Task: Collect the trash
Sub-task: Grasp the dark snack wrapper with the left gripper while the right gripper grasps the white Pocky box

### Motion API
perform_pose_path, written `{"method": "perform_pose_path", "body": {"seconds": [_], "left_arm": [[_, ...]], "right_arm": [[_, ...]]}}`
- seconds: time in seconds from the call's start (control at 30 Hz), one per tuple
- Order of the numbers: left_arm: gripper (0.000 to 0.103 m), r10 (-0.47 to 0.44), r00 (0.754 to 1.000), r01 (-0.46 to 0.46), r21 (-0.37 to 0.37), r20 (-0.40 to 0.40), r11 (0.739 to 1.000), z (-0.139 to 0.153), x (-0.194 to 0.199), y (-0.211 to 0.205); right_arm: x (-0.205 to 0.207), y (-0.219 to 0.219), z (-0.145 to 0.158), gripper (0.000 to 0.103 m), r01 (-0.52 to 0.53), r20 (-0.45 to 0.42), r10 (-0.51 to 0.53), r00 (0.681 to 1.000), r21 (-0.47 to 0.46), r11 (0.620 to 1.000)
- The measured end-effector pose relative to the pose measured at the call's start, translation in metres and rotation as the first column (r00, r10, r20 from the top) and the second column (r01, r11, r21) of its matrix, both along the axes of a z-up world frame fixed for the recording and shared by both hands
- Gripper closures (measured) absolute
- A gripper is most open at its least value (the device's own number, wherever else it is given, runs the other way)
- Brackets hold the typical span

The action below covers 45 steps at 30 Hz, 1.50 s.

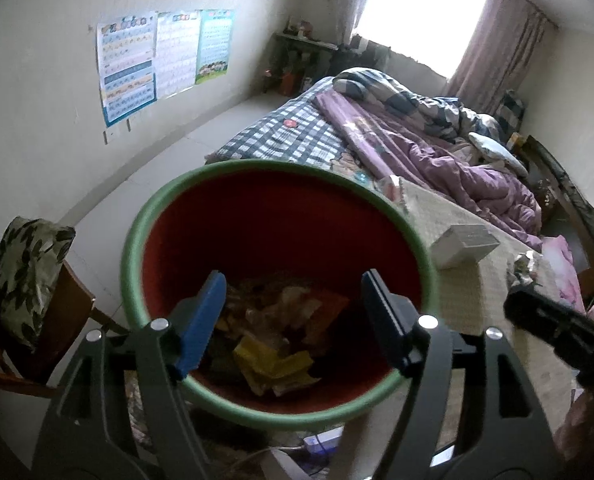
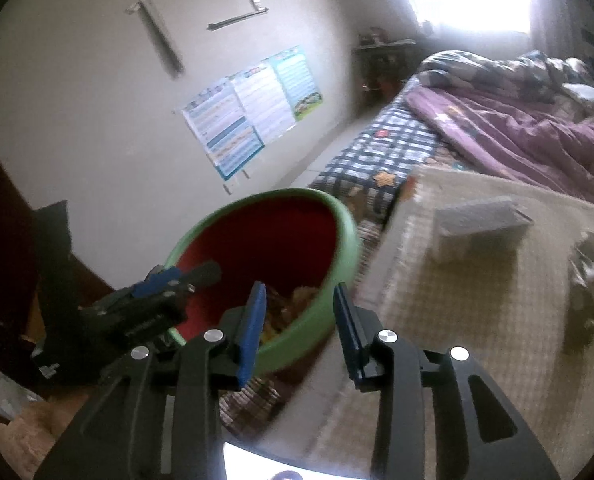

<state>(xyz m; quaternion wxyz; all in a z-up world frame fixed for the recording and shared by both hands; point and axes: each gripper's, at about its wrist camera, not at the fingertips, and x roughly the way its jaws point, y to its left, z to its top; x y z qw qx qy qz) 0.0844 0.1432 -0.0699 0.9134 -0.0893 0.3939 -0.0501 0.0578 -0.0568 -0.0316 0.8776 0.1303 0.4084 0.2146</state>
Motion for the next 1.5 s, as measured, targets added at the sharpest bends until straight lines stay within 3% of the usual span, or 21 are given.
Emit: {"method": "perform_pose_path", "body": {"seconds": [0.3, 0.6, 0.93, 1.2, 1.27, 1.3, 1.33, 1.5], "left_arm": [[0.036, -0.115, 0.993, 0.115, 0.000, 0.011, 0.993, 0.007, -0.004, -0.076], [0.034, -0.222, 0.975, 0.222, -0.015, -0.029, 0.975, -0.002, -0.022, -0.166], [0.032, -0.378, 0.919, 0.372, -0.075, -0.109, 0.925, -0.028, 0.000, -0.286], [0.032, -0.392, 0.900, 0.394, -0.029, -0.192, 0.919, -0.060, 0.027, -0.342], [0.045, -0.385, 0.893, 0.390, -0.024, -0.232, 0.920, -0.071, 0.033, -0.347], [0.046, -0.394, 0.885, 0.394, -0.052, -0.247, 0.918, -0.076, 0.036, -0.347], [0.055, -0.399, 0.882, 0.394, -0.072, -0.250, 0.916, -0.078, 0.036, -0.346], [0.057, -0.399, 0.887, 0.399, -0.049, -0.234, 0.916, -0.069, 0.018, -0.338]], "right_arm": [[-0.032, -0.097, -0.019, 0.061, 0.173, -0.054, -0.174, 0.983, -0.016, 0.985], [-0.055, -0.213, -0.039, 0.059, 0.349, -0.120, -0.349, 0.930, -0.016, 0.937], [-0.072, -0.300, -0.045, 0.054, 0.409, -0.127, -0.402, 0.907, 0.032, 0.912], [-0.053, -0.335, -0.047, 0.054, 0.425, -0.129, -0.413, 0.901, 0.075, 0.902], [-0.042, -0.340, -0.050, 0.054, 0.416, -0.134, -0.403, 0.905, 0.085, 0.905], [-0.036, -0.341, -0.052, 0.054, 0.410, -0.138, -0.396, 0.908, 0.092, 0.907], [-0.032, -0.340, -0.053, 0.054, 0.406, -0.141, -0.391, 0.909, 0.098, 0.909], [0.002, -0.337, -0.060, 0.054, 0.383, -0.149, -0.365, 0.919, 0.113, 0.917]]}}
